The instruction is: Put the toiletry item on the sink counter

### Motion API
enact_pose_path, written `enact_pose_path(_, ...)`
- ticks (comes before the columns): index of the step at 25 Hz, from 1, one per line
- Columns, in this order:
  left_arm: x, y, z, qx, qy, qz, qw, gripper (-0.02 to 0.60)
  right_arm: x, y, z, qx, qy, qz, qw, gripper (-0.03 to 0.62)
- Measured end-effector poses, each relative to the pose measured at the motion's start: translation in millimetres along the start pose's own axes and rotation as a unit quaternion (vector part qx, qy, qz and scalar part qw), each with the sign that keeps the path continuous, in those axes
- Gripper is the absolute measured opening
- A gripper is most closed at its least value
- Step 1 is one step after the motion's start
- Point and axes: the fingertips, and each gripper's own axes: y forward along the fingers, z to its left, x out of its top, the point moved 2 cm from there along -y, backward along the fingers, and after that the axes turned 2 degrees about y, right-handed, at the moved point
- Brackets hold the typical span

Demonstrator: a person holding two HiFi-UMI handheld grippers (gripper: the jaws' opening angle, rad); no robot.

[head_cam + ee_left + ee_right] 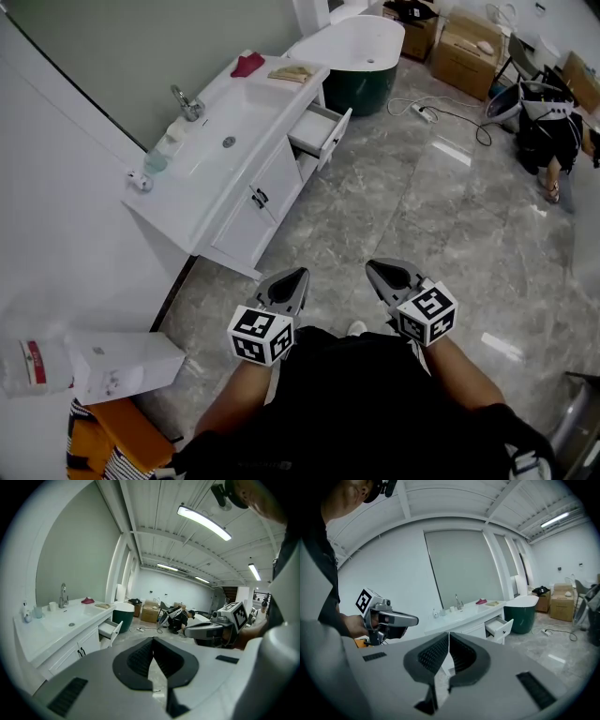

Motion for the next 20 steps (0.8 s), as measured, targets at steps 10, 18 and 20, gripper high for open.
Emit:
enact_pose_path(10, 7.8, 41.8, 10.8, -0.004, -0.003, 0.019, 0.9998, 0.006, -6.8, 15.8, -34.7, 0.002, 0.019, 0.016, 1.0, 0.005)
enact_pose_path(18, 25.6, 90.0, 42.8, -0.018, -0.009, 0.024, 0.9995, 0.005, 7.0, 42.4, -76.9, -0.021, 0.027, 0.026, 0.999, 0.005)
enact_pose_path(20, 37.4, 103.7, 54.9, -0.021, -0.005, 0.021, 0.9995, 0.006, 15.5, 53.4, -90.0, -0.029, 0.03, 0.025, 0.999, 0.005)
